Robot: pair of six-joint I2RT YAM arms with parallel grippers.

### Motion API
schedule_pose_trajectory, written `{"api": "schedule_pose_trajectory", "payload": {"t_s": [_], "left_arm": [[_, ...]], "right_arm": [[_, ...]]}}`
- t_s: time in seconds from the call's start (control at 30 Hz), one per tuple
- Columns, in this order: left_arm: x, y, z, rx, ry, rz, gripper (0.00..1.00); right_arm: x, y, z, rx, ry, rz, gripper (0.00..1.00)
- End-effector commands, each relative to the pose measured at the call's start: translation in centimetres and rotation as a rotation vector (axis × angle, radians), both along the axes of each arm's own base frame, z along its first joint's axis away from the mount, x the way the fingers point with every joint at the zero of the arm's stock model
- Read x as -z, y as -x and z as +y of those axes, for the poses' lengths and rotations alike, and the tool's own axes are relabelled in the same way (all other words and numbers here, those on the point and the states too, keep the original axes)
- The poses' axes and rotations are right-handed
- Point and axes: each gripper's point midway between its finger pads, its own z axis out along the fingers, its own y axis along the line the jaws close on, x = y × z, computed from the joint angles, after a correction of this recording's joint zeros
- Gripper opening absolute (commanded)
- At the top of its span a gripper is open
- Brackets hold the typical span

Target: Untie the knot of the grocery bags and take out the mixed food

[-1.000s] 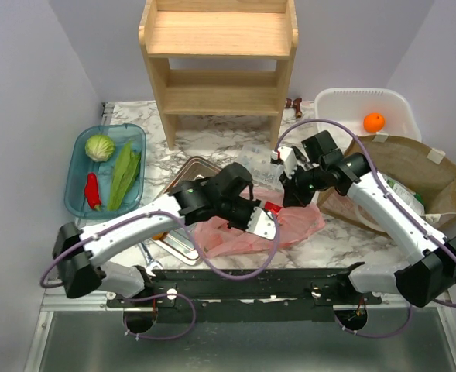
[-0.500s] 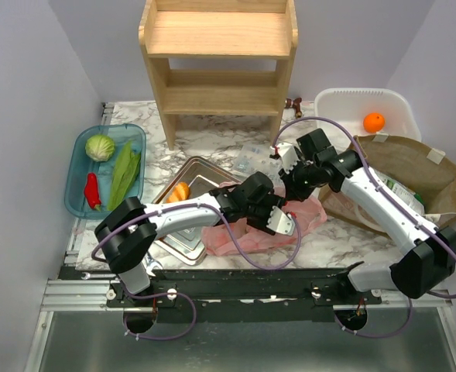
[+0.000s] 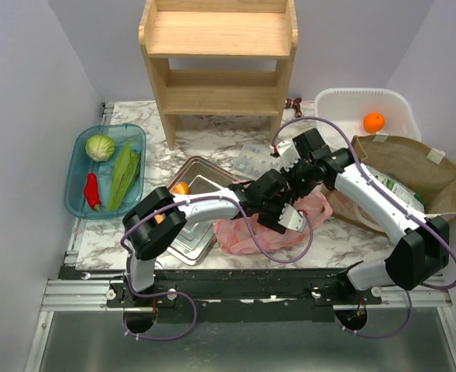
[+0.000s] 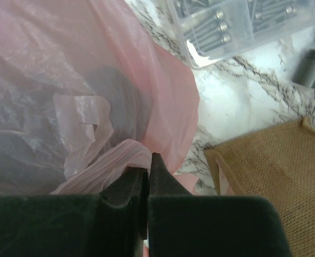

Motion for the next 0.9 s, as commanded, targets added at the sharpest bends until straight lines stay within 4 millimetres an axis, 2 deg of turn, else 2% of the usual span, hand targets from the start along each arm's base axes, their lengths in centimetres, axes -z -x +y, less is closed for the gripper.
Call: {"api": "schedule_pose_trajectory", "payload": {"t_s": [0.0, 0.1, 0.17, 0.27, 0.43, 0.5, 0.7, 0.8, 0.87], "left_arm": [[2.6, -1.1, 0.5, -0.015, -0.071, 0.003, 0.78], [4.1, -1.7, 1.9, -0.058, -0.119, 0.014, 0.77], [4.6, -1.6, 2.8, -0.077, -0.155, 0.046, 0.71], [3.5, -0.5, 3.8, -0.087, -0.156, 0.106, 0.59], [-0.9, 2.9, 4.8, -0.05, -0.063, 0.166, 0.3], [-2.9, 3.6, 5.1, -0.048, -0.017, 0.172, 0.23], [-10.7, 4.9, 5.4, -0.049, 0.16, 0.23, 0.16], [-14.5, 6.4, 5.5, 0.004, 0.286, 0.255, 0.16], [-16.3, 7.0, 5.7, 0.02, 0.339, 0.258, 0.16]], "right_arm": [[0.7, -1.0, -0.2, 0.031, 0.027, -0.02, 0.01], [0.9, -1.0, -0.2, 0.029, 0.033, -0.016, 0.01], [1.0, -1.1, -0.3, 0.031, 0.039, -0.019, 0.01], [1.0, -1.5, -0.6, 0.039, 0.057, -0.037, 0.01], [0.9, -1.9, -0.7, 0.041, 0.067, -0.043, 0.01], [0.8, -1.9, -0.3, 0.032, 0.049, -0.034, 0.01], [-1.7, -1.9, 2.0, -0.014, -0.076, -0.046, 0.01], [-3.5, -2.4, 3.0, -0.017, -0.145, -0.087, 0.06], [-5.4, -2.7, 3.6, -0.013, -0.203, -0.118, 0.13]]}}
